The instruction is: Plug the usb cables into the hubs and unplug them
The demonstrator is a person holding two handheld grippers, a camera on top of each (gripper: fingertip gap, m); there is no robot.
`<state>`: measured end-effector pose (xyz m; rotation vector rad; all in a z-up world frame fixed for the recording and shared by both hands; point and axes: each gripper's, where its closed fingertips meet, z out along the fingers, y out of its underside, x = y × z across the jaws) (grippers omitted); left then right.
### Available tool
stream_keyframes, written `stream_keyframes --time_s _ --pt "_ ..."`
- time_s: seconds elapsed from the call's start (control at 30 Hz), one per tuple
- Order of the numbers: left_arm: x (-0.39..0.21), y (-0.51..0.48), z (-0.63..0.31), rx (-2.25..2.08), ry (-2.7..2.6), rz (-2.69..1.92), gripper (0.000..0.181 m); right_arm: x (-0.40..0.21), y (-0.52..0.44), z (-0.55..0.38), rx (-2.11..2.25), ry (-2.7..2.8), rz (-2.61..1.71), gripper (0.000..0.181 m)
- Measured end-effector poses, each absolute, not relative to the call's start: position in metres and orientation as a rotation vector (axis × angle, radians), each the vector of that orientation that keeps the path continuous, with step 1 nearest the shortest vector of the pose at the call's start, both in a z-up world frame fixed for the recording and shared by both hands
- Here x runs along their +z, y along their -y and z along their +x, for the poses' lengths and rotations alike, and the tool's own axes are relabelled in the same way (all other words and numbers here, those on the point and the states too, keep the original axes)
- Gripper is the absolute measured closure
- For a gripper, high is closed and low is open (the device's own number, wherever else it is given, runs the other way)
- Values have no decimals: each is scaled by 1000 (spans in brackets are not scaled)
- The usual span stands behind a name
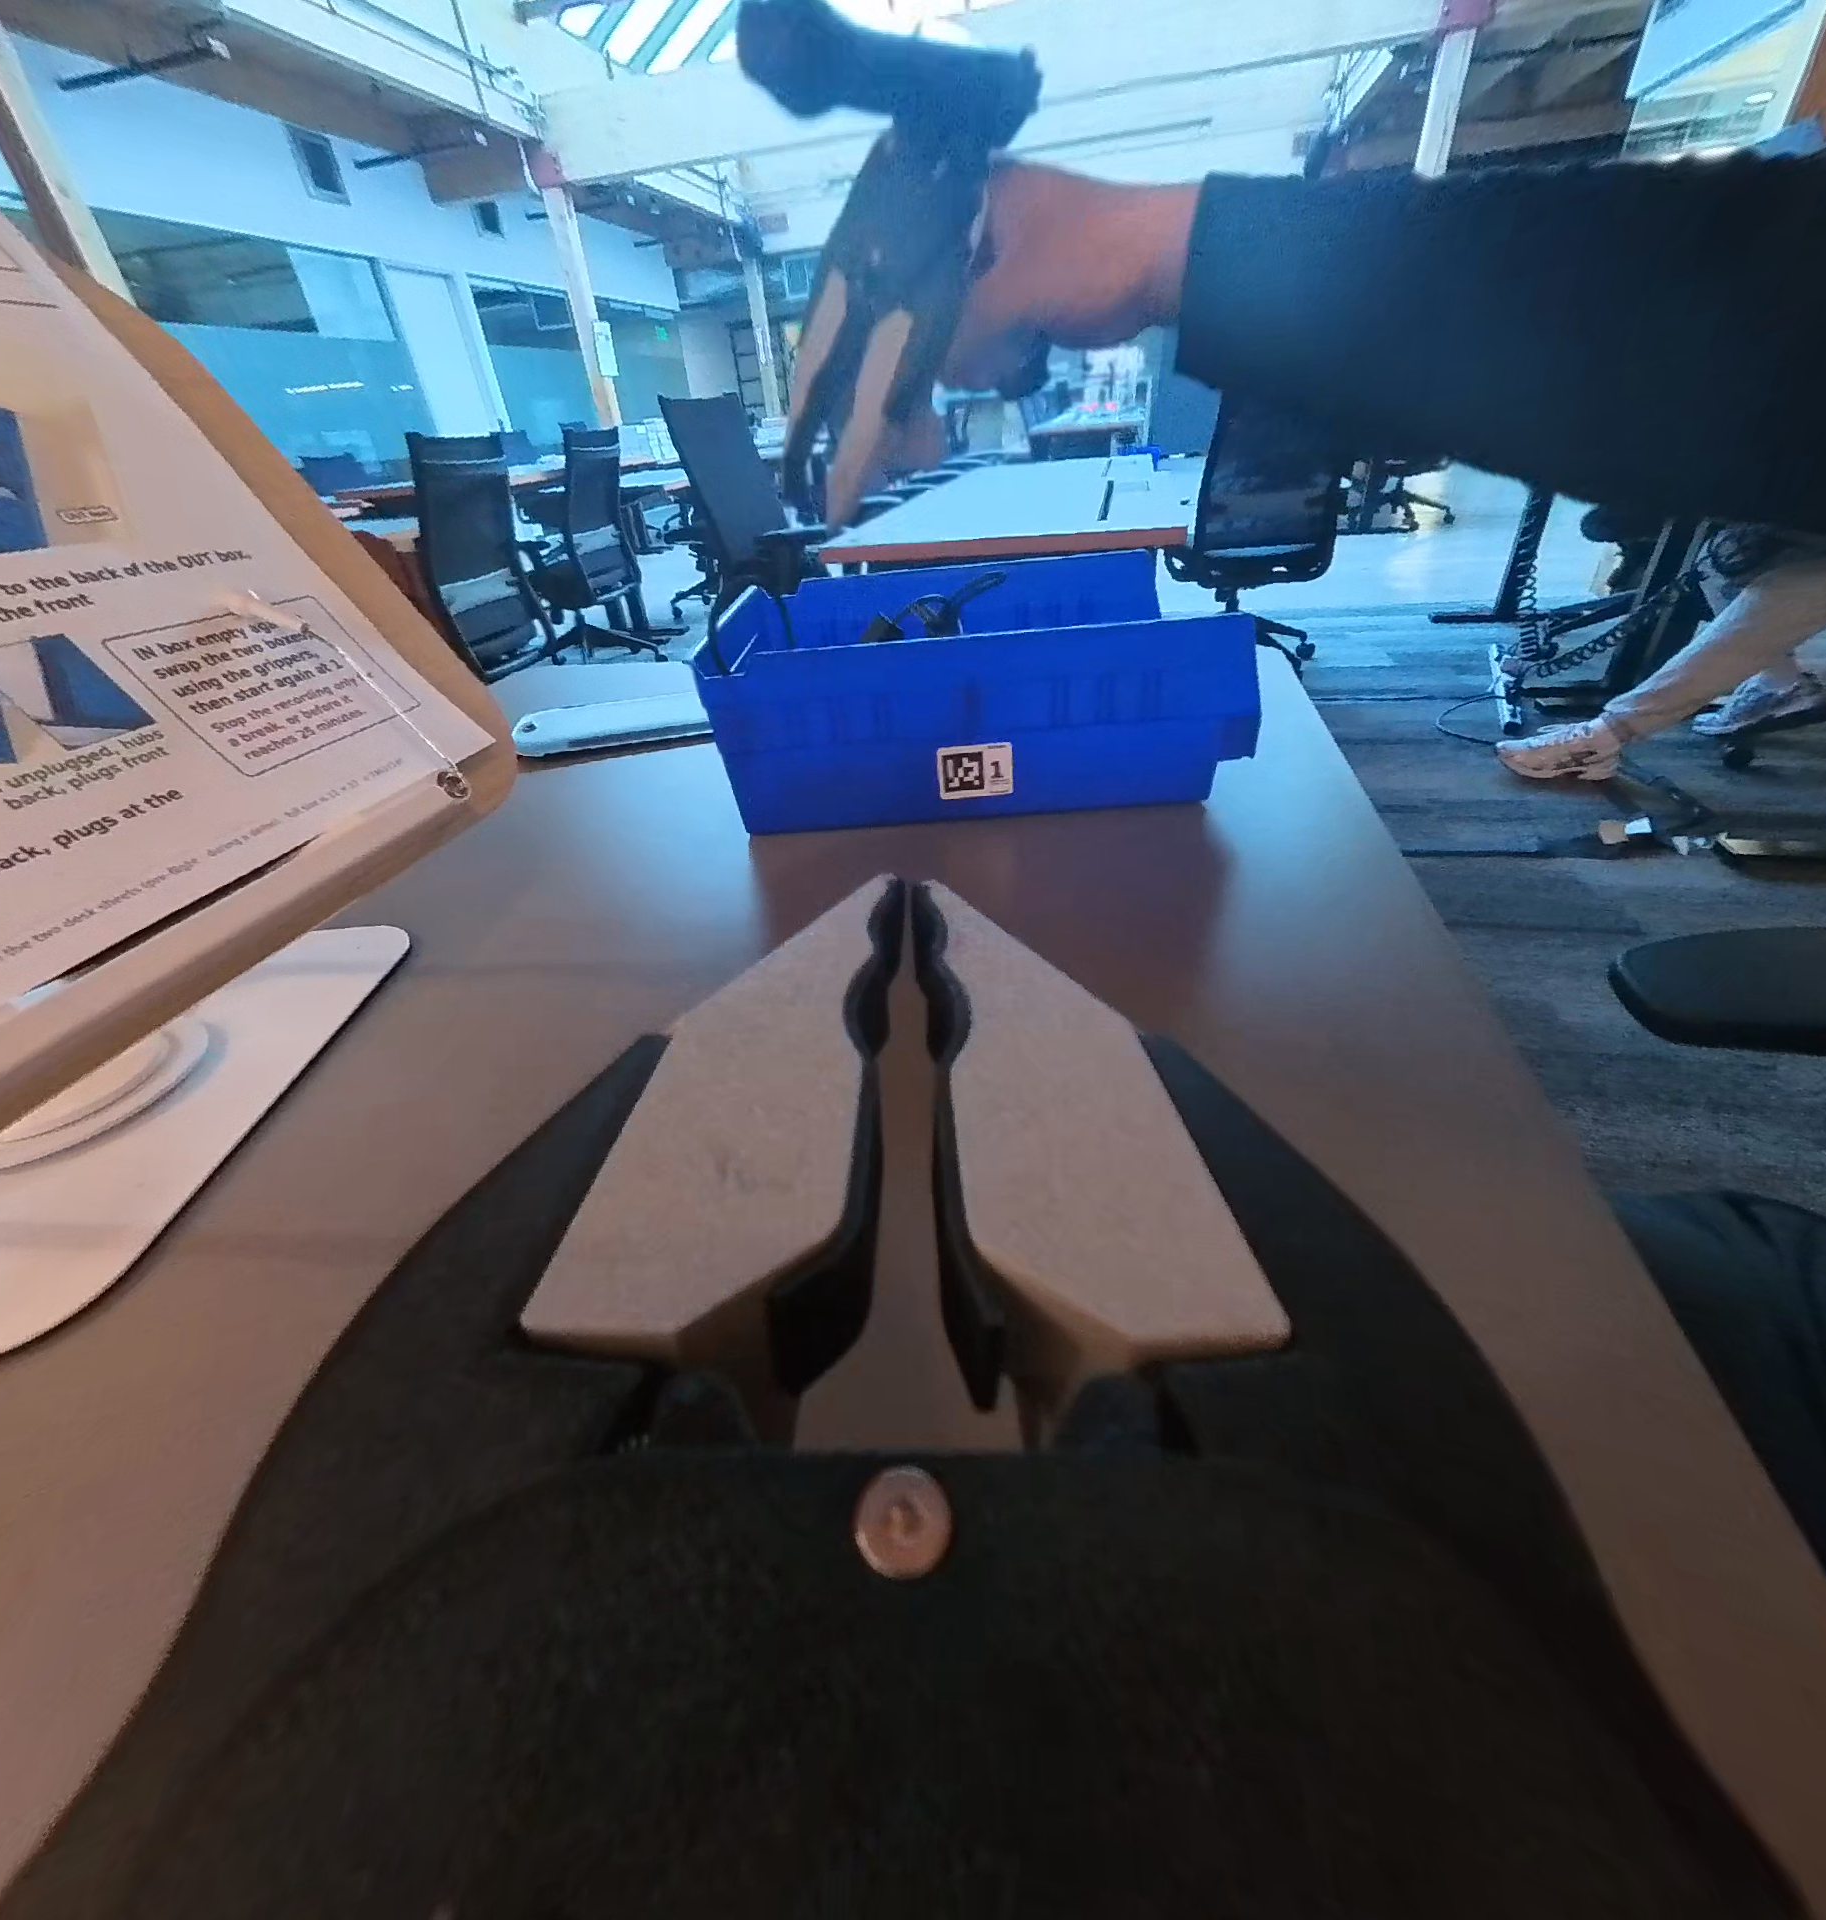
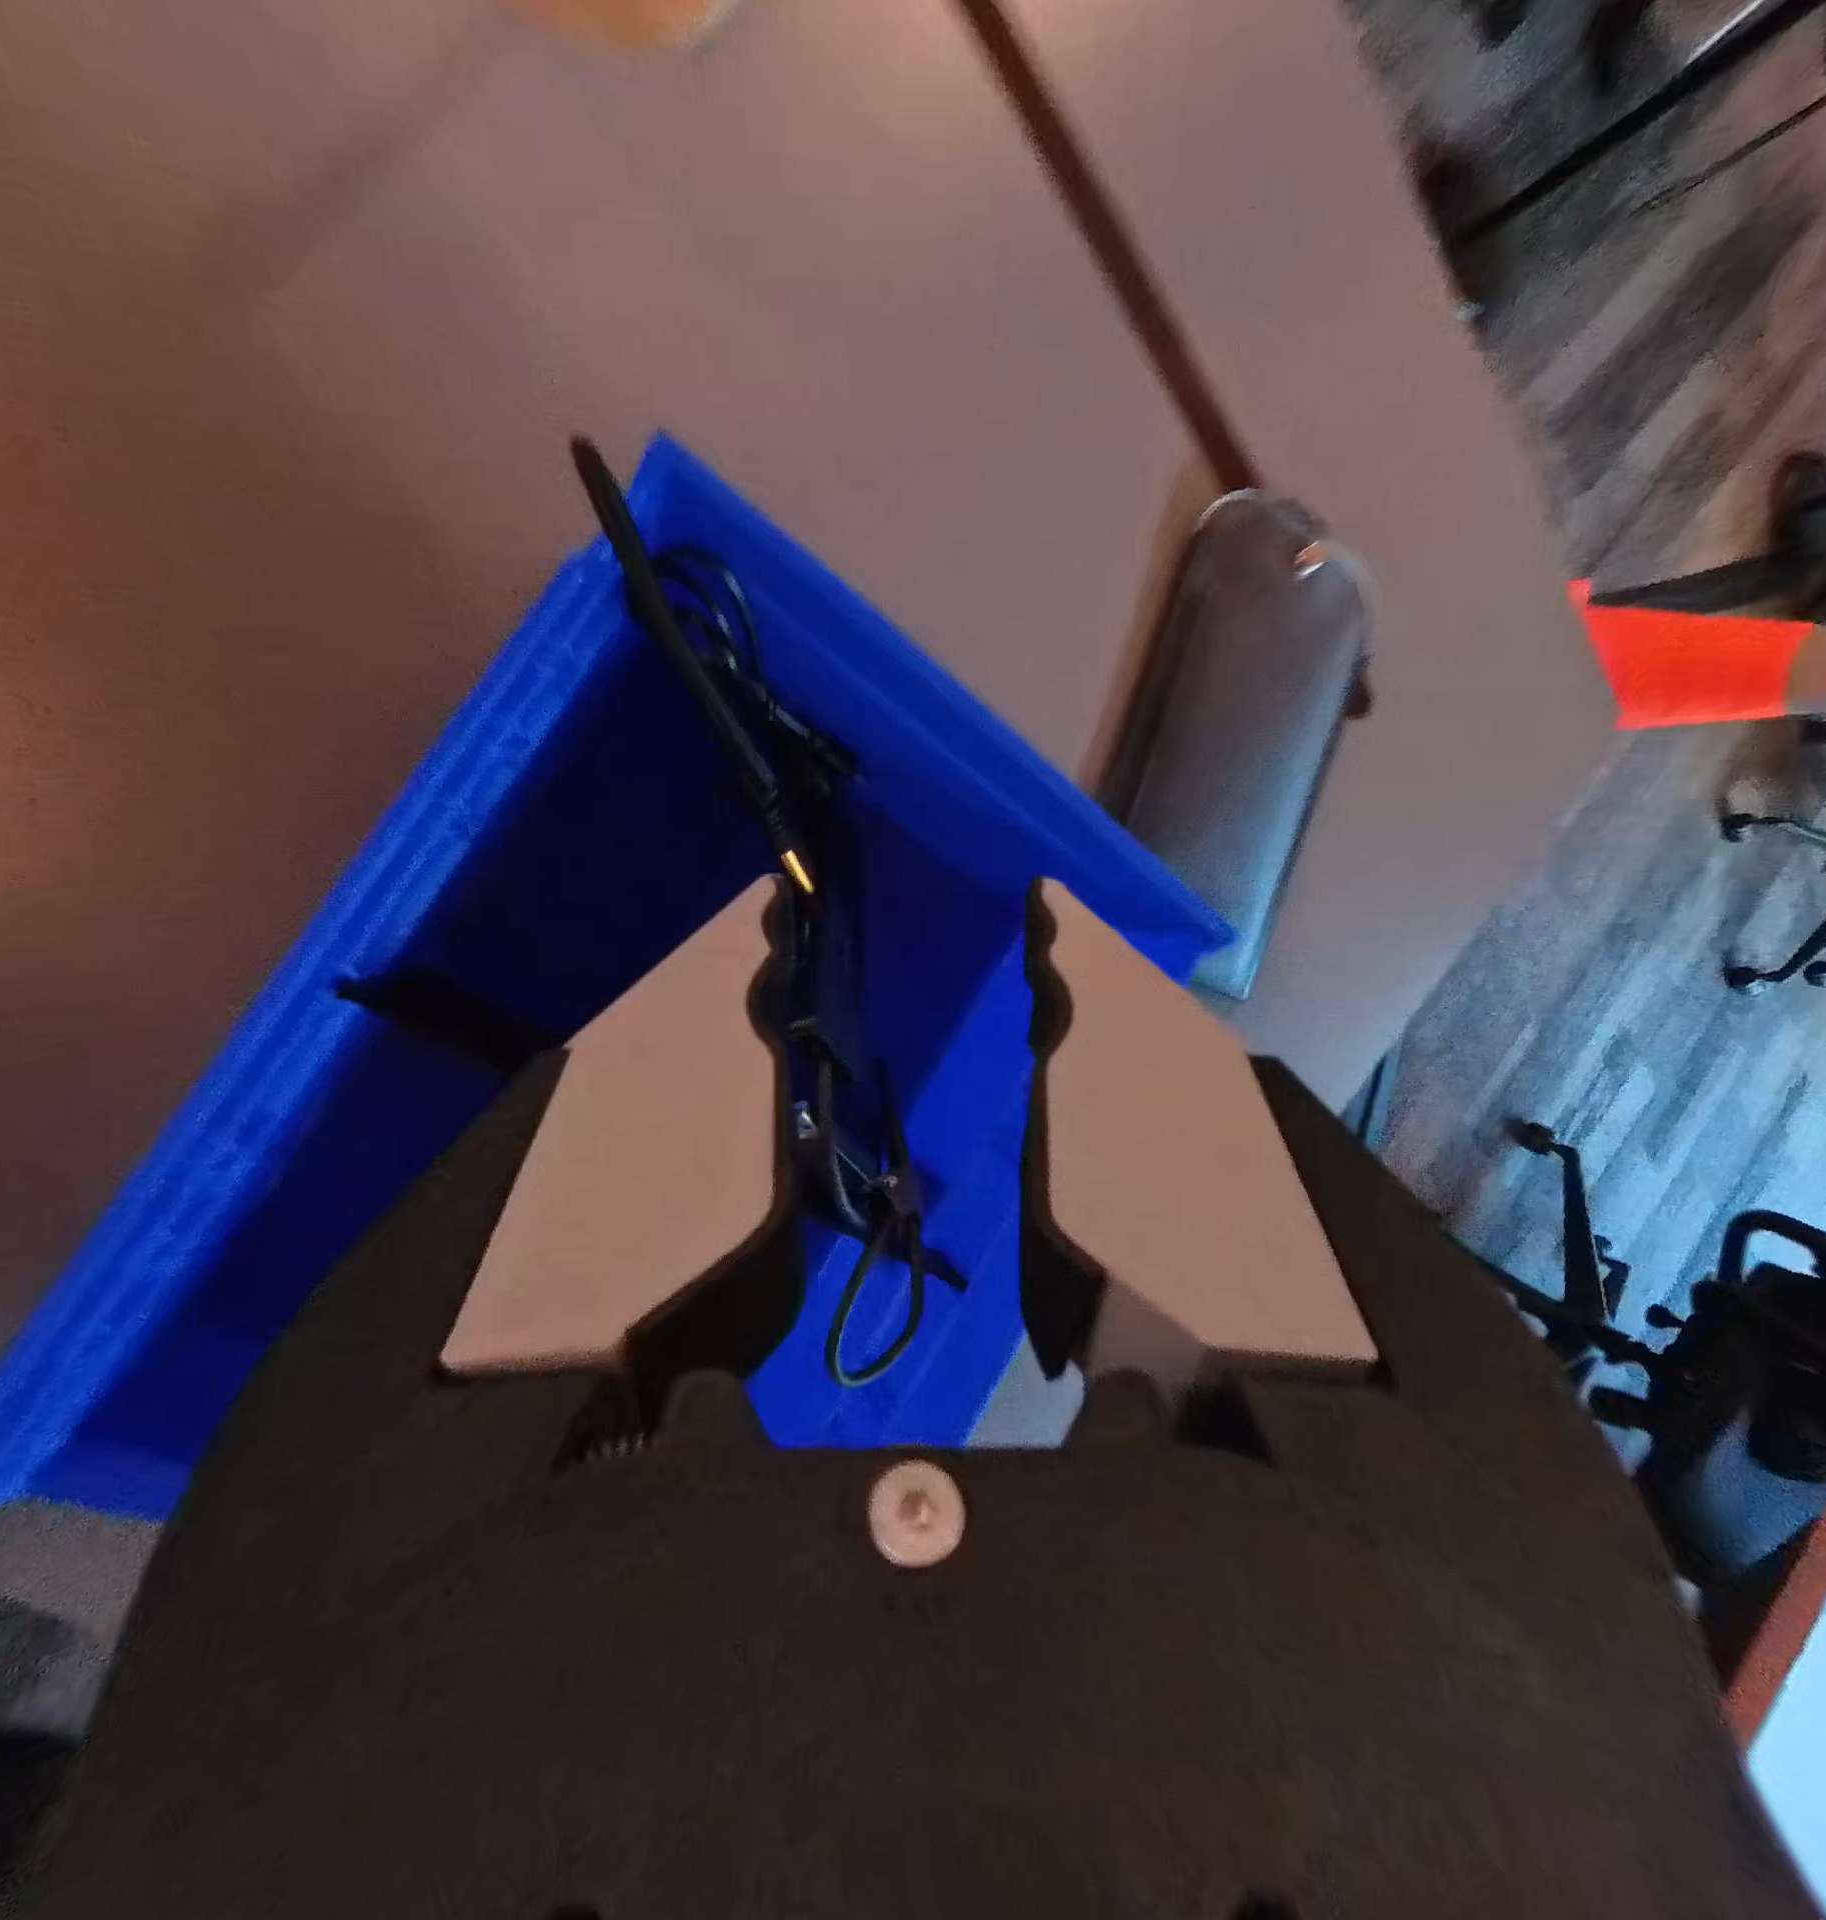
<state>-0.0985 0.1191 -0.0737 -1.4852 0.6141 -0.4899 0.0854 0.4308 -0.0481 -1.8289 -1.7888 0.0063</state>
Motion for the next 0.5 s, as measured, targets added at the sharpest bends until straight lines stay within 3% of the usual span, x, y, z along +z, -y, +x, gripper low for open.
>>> stream_keyframes --time_s 0.2,0.4,0.47,0.5 --pt "-80 -119 -95 -460 -653 -1507 181 -43 -405 88 -46 1735 -1795 150" --pt "-90 -120 -90 -471 -679 -1539 181 -115 -441 127 -441 1800 -2015 135" --pt "-93 -120 -88 -464 -696 -1551 181 -137 -448 130 -523 1866 -2033 148" --pt "-94 -120 -88 -454 -705 -1556 181 -150 -448 132 -565 1925 -2037 168"
